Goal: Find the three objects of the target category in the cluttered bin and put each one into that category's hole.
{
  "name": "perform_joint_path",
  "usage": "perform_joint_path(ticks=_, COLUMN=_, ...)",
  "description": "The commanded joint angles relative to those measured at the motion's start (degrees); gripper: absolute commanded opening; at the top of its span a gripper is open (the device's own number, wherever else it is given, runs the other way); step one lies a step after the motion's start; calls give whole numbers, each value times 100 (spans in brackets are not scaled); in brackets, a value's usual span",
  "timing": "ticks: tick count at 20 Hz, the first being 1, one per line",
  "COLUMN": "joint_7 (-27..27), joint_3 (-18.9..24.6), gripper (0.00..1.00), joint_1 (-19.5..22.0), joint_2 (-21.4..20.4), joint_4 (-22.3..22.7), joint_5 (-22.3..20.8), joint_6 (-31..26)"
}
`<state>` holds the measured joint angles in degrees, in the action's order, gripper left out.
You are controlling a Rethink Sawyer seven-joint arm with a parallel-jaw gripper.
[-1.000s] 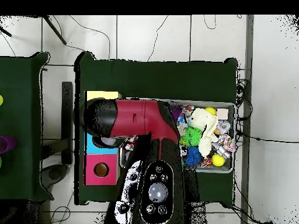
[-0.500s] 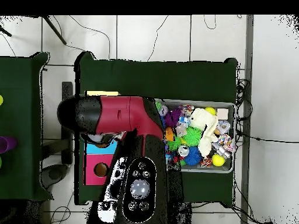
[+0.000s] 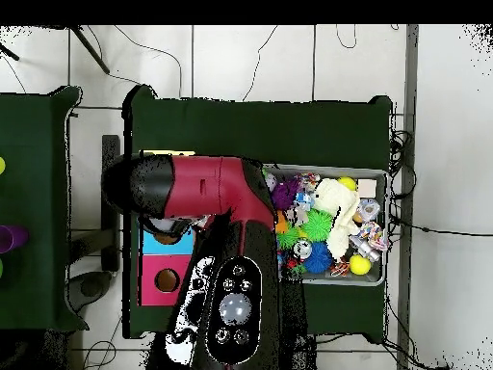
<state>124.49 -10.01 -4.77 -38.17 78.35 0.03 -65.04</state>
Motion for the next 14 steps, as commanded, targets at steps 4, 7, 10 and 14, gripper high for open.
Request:
perform_joint_path(ticks=4, joint_7=1456, joint_3=-19, gripper=0, joint_1=109, joint_2=422, joint_4=-412, joint_5=273, joint_6=-627)
perform_joint_path(ticks=7, joint_7=1506, joint_3=-55, gripper=0, joint_1=25, joint_2=512, joint_4=-588, joint_5=254, joint_6=-737)
perform_joint_path(ticks=10, joint_7=1479, joint_3=-126, gripper=0, joint_1=-137, joint_2=586, joint_4=-689, joint_5=151, joint_6=-703)
perform_joint_path(ticks=14, joint_7=1628, joint_3=-223, gripper=0, joint_1=-391, joint_2=637, joint_4=-668, joint_5=147, joint_6=-621)
